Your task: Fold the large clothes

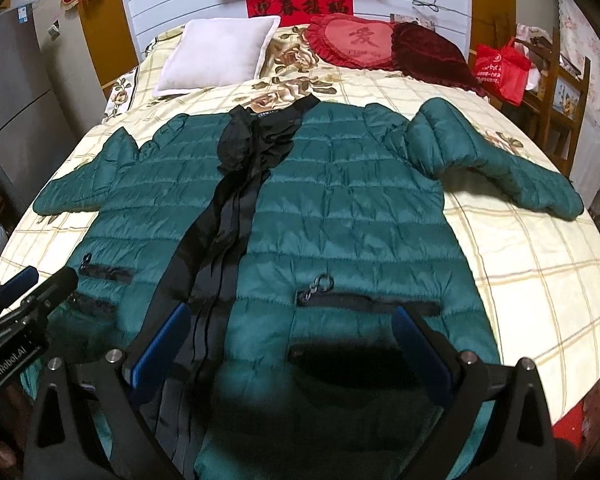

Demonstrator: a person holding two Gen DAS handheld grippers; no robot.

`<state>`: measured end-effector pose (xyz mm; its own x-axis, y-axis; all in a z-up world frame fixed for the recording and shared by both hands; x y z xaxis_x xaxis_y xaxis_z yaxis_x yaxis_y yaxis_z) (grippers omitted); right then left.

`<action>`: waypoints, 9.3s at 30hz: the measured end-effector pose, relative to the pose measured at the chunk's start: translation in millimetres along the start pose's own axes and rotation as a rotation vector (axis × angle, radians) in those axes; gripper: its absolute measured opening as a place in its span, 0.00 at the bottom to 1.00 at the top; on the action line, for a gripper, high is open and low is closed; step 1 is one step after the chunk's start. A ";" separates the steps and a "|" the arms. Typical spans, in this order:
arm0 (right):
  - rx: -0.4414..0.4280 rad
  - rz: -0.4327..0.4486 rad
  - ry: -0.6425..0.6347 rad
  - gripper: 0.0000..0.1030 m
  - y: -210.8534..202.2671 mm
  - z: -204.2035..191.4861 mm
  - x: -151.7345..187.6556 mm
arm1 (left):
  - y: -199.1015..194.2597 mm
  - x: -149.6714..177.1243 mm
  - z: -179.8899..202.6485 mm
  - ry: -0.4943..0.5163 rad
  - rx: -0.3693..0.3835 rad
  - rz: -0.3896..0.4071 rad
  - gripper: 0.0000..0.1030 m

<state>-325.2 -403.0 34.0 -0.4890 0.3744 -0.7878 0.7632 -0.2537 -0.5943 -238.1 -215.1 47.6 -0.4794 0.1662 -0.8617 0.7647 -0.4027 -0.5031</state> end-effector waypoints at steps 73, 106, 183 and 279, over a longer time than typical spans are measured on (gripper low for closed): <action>-0.020 -0.040 -0.040 0.99 171.3 -22.1 -91.0 | 159.5 -70.2 -37.9 -0.033 -0.099 -0.050 0.74; -0.072 -0.036 -0.075 0.99 182.5 -66.9 -87.2 | 157.9 -78.1 -182.7 -0.132 -0.318 -0.018 0.74; -0.005 -0.066 0.038 0.99 131.7 28.2 -61.7 | 160.9 -64.5 29.6 -0.163 0.194 -0.114 0.15; -0.008 -0.003 -0.089 0.60 188.5 48.3 -99.5 | 215.5 -63.1 -32.0 0.003 -0.028 -0.062 0.45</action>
<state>-153.1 -531.2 -7.4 -0.5265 0.2937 -0.7978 0.7651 -0.2454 -0.5953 -29.3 -283.6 -8.6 -0.5255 0.1925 -0.8287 0.7453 -0.3657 -0.5575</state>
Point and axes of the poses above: each gripper's, at about its wrist camera, not at the fingertips, and y roughly the way its jaws point, z to its right, x to its underside, the point moved 7 cm from there along y, roughly the way its jaws point, and after that the axes turned 14 degrees about z, right-handed, at the moved point
